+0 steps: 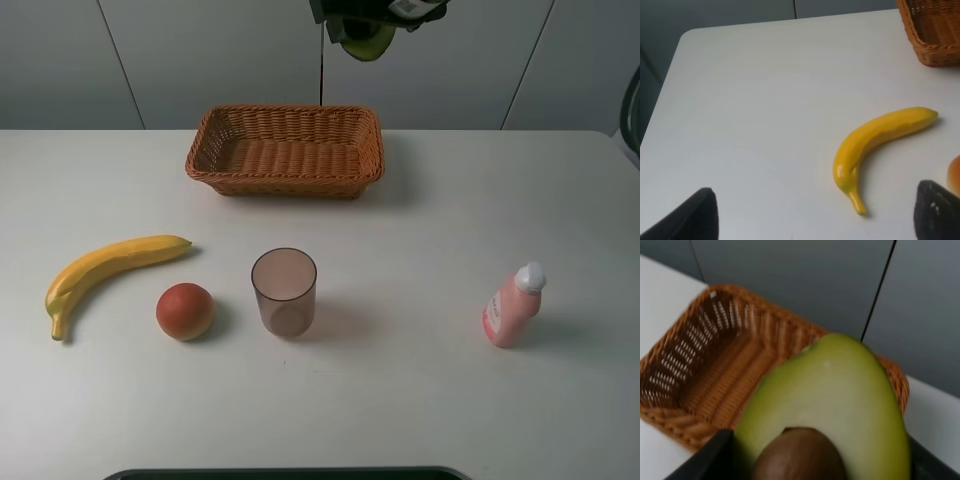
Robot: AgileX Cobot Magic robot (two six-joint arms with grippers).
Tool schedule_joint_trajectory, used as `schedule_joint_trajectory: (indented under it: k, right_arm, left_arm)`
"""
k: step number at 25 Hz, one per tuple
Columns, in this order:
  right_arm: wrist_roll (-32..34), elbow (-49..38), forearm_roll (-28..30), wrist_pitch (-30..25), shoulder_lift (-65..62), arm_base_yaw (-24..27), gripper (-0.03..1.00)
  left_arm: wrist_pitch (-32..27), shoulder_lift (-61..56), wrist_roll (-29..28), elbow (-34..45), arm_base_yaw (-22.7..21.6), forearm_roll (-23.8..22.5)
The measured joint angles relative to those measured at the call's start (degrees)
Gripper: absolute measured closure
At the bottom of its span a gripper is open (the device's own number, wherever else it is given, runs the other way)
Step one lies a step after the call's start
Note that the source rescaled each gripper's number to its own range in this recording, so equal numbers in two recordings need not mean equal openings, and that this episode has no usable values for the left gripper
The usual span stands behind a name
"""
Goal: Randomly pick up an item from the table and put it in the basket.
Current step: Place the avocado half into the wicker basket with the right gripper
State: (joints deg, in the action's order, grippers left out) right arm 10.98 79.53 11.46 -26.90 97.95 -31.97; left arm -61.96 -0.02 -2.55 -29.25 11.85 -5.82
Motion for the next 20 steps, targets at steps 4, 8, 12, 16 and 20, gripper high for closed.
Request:
schedule_joint_trajectory:
  k: [4,8,12,16,20]
  right_arm:
    - [-0.4,7.8,1.0,1.6,8.8,0.6,0.96]
    - [-0.5,13.5,1.4,2.2,19.2,1.5,0.96]
    - [-0.7,16.2,-0.2,2.3,27.2,1.6,0.96]
    - [-1.4,16.6,-2.1,2.5,31.4,1.6,0.96]
    - [-2.2,16.6,-2.7,2.6,32.5,1.6,0.96]
  left_arm:
    - [0.0,0.0,0.0,0.0,0.0,0.0]
    - [0.0,0.0,0.0,0.0,0.0,0.0]
    - [0.0,0.0,0.0,0.0,0.0,0.0]
    - [0.0,0.0,0.0,0.0,0.0,0.0]
    - [0.0,0.0,0.0,0.0,0.0,0.0]
